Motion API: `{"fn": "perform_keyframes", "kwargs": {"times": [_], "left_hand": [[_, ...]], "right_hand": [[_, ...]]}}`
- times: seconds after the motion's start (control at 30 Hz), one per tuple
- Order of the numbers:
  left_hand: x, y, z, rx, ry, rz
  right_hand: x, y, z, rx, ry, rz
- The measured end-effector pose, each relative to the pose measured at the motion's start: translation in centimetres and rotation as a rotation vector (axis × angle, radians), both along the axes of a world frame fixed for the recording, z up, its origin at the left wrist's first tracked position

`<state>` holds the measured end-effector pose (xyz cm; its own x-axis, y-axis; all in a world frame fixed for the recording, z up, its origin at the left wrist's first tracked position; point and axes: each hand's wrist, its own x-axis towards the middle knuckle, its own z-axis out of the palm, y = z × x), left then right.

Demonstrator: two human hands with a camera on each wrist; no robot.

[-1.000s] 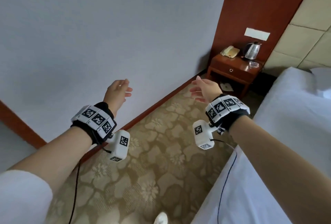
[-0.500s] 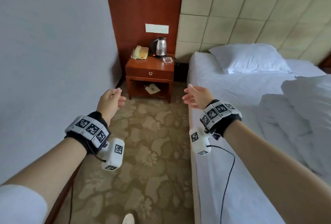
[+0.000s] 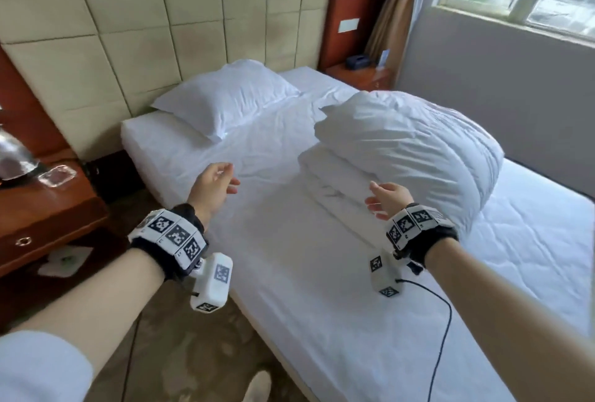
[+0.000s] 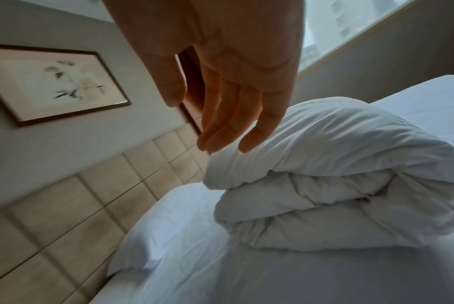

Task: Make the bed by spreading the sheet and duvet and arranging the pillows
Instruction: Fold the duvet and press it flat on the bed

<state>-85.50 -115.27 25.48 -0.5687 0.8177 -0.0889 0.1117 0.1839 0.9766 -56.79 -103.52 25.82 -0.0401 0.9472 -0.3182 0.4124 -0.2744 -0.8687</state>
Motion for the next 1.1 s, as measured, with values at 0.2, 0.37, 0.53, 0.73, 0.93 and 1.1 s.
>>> {"fn": "perform_keyframes", "kwargs": {"times": [0.2, 0.37, 0.53, 0.73, 0.93, 1.1], "left_hand": [[-4.2, 13.4, 0.0, -0.037, 0.093, -0.121], [-5.9, 24.3, 0.1, -0.098, 0.118, -0.220], [-3.4, 35.8, -2.7, -0.191, 0.158, -0.432], [-0.8, 48.8, -8.0, -0.268, 0.182, -0.664], [-0.6, 59.6, -11.6, -0.246, 0.455, -0.713], [-0.2, 65.7, -14.1, -0.295, 0.380, -0.757]], "right_hand": [[-0.8, 11.5, -2.7, 0.023, -0.111, -0.120], [-0.2, 17.4, -4.4, -0.018, -0.154, -0.217], [2.3, 21.8, -6.8, -0.073, -0.181, -0.429], [3.9, 24.5, -10.4, -0.179, -0.146, -0.770], [1.4, 26.1, -12.0, -0.286, -0.086, -1.000], [-1.0, 27.5, -11.9, -0.281, -0.079, -1.026]]}}
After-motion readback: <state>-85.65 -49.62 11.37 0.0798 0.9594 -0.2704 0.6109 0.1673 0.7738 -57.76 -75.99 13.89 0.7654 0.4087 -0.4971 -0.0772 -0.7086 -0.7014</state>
